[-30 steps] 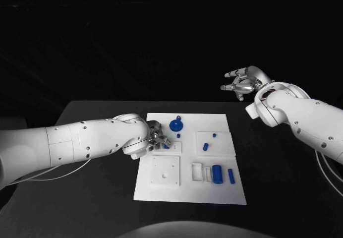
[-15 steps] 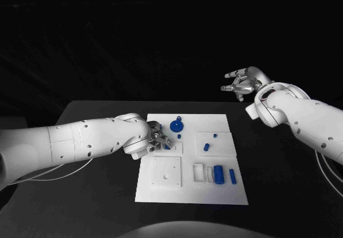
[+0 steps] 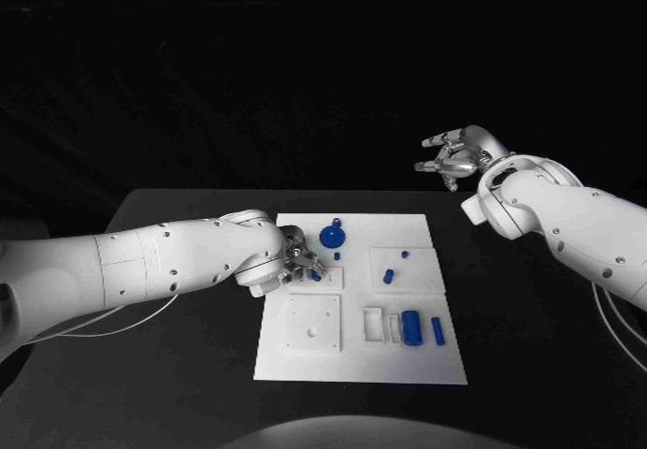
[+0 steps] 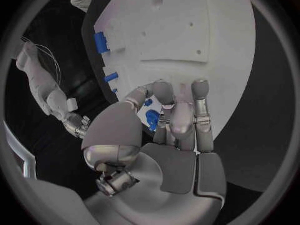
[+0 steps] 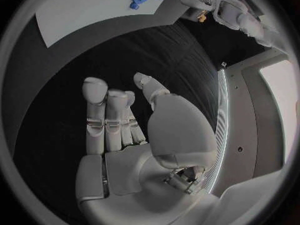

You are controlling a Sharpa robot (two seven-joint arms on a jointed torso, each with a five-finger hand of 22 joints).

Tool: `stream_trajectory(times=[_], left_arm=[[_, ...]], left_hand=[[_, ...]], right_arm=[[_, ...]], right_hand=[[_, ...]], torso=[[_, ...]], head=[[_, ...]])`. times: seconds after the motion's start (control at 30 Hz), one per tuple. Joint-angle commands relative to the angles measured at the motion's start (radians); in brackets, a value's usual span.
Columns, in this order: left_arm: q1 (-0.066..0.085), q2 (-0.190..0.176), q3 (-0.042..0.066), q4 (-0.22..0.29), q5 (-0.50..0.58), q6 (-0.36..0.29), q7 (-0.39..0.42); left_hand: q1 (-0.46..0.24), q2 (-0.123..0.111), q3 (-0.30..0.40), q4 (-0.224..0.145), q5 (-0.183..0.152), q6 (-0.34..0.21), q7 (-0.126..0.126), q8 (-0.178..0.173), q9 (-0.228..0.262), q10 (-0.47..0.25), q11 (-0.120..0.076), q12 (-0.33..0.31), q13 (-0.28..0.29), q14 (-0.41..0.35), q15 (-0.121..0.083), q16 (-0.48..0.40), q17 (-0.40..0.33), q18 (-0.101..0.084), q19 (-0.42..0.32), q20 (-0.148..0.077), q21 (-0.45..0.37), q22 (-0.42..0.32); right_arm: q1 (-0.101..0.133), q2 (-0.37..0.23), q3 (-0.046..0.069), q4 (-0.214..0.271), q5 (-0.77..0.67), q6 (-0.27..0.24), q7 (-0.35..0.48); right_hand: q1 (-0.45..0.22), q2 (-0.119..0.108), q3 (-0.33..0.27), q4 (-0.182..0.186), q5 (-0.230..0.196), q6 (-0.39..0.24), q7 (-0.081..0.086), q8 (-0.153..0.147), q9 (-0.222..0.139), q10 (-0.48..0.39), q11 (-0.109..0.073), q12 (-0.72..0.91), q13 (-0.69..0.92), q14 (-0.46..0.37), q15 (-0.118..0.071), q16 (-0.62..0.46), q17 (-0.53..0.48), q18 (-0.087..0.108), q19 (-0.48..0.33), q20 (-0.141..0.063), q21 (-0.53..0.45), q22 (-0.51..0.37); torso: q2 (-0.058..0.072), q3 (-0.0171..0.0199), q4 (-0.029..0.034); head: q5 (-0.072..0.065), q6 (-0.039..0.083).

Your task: Assemble the parts on the task board

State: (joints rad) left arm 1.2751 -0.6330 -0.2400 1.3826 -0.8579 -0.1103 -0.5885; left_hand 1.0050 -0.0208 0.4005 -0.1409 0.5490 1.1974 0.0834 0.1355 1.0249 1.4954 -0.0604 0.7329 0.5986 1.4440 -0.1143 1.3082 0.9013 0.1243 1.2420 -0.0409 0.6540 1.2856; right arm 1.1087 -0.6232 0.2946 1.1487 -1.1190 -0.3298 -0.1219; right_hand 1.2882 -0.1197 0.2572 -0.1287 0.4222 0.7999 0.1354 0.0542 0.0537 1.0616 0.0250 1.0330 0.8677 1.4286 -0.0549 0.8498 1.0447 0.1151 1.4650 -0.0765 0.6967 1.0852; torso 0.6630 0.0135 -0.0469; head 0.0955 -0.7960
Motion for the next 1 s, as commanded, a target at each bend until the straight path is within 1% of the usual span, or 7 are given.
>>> stream_trajectory(times=[0.03,0.2,0.27,0.53,0.7,0.8,1.0], left_arm=[[-0.003,0.008,-0.002,0.005,-0.018,0.043,0.003],[-0.003,0.010,-0.002,0.007,-0.032,0.051,0.003],[-0.003,0.011,-0.002,0.007,-0.037,0.053,0.004],[-0.003,0.012,-0.002,0.010,-0.079,0.053,0.010],[-0.003,0.016,-0.002,0.010,-0.103,0.046,0.015],[-0.003,0.018,-0.002,0.010,-0.107,0.044,0.017],[-0.003,0.021,-0.002,0.012,-0.110,0.046,0.021]], left_hand=[[0.008,0.010,0.083,-0.086,-0.001,0.149,-0.136,0.003,0.008,0.014,-0.034,0.015,0.000,0.003,-0.003,0.002,-0.001,0.018,0.004,0.006,-0.006,0.004],[0.010,0.011,0.080,-0.084,-0.006,0.153,-0.136,0.004,0.017,0.014,-0.036,0.022,0.000,0.004,-0.002,0.004,0.000,0.018,0.006,0.007,-0.008,0.007],[0.012,0.011,0.078,-0.082,-0.007,0.155,-0.137,0.001,0.028,0.014,-0.036,0.027,-0.005,0.003,-0.002,0.007,0.001,0.022,0.006,0.012,-0.012,0.012],[0.018,0.009,0.075,-0.076,-0.010,0.159,-0.138,-0.005,0.036,0.014,-0.036,0.032,-0.014,0.003,-0.002,0.009,0.001,0.029,0.009,0.019,-0.017,0.020],[0.012,0.012,0.077,-0.071,-0.010,0.159,-0.139,-0.004,0.044,0.014,-0.037,0.035,-0.016,0.003,-0.002,0.011,0.001,0.032,0.011,0.022,-0.019,0.023],[-0.001,0.022,0.080,-0.073,-0.023,0.160,-0.140,0.000,0.062,0.014,-0.037,0.041,-0.020,0.004,-0.002,0.014,0.003,0.034,0.012,0.025,-0.023,0.028],[0.013,0.017,0.055,-0.057,-0.058,0.169,-0.144,-0.001,0.080,0.014,-0.037,0.048,-0.025,0.003,-0.002,0.015,0.002,0.040,0.013,0.033,-0.029,0.032]], right_arm=[[-0.001,0.001,0.001,0.000,-0.009,0.016,0.003],[-0.002,0.001,0.001,0.000,-0.009,0.016,0.003],[-0.002,0.001,0.001,0.000,-0.009,0.016,0.003],[-0.004,0.001,0.001,0.000,-0.009,0.016,0.004],[-0.006,0.002,0.001,0.000,-0.009,0.016,0.005],[-0.007,0.002,0.001,0.000,-0.010,0.017,0.005],[-0.008,0.002,0.001,0.000,-0.010,0.016,0.006]], right_hand=[[-0.008,0.001,0.004,-0.005,0.004,-0.002,0.004,0.000,0.001,-0.006,-0.003,-0.006,-0.001,0.000,0.001,-0.005,-0.001,0.019,0.050,0.002,-0.005,0.001],[-0.009,0.001,0.005,-0.006,0.006,-0.002,0.004,0.000,0.001,-0.006,-0.003,-0.006,-0.001,0.000,0.001,-0.005,-0.001,0.020,0.050,0.002,-0.007,0.001],[-0.009,0.001,0.005,-0.006,0.006,-0.002,0.004,0.000,0.001,-0.006,-0.003,-0.006,-0.001,0.000,0.001,-0.005,-0.001,0.020,0.050,0.002,-0.007,0.001],[-0.011,0.001,0.007,-0.008,0.011,-0.001,0.004,0.000,0.001,-0.005,-0.003,-0.006,-0.001,0.000,0.000,-0.004,0.000,0.020,0.050,0.001,-0.007,0.002],[-0.010,0.002,0.008,-0.009,0.012,-0.001,0.004,0.000,0.001,-0.006,-0.003,-0.006,-0.001,0.000,0.000,-0.006,-0.002,0.020,0.050,0.001,-0.008,0.001],[-0.009,0.002,0.009,-0.011,0.012,-0.001,0.004,0.000,0.001,-0.006,-0.003,-0.007,-0.002,0.000,0.000,-0.006,-0.002,0.020,0.050,0.001,-0.007,0.002],[-0.011,0.002,0.009,-0.012,0.015,-0.002,0.004,0.000,0.001,-0.006,-0.003,-0.007,-0.002,0.000,0.000,-0.006,-0.001,0.020,0.050,0.001,-0.009,0.001]], torso=[[0.000,-0.0004,0.0001],[0.000,-0.0002,0.0005],[0.000,-0.0005,0.0007],[0.000,-0.0008,0.0006],[0.000,-0.0005,0.0009],[0.000,-0.0006,0.0003],[0.000,-0.0004,0.0003]], head=[[-0.001,-0.001],[-0.002,-0.002],[-0.003,-0.003],[-0.004,-0.005],[-0.005,-0.005],[-0.005,-0.005],[-0.006,-0.006]])
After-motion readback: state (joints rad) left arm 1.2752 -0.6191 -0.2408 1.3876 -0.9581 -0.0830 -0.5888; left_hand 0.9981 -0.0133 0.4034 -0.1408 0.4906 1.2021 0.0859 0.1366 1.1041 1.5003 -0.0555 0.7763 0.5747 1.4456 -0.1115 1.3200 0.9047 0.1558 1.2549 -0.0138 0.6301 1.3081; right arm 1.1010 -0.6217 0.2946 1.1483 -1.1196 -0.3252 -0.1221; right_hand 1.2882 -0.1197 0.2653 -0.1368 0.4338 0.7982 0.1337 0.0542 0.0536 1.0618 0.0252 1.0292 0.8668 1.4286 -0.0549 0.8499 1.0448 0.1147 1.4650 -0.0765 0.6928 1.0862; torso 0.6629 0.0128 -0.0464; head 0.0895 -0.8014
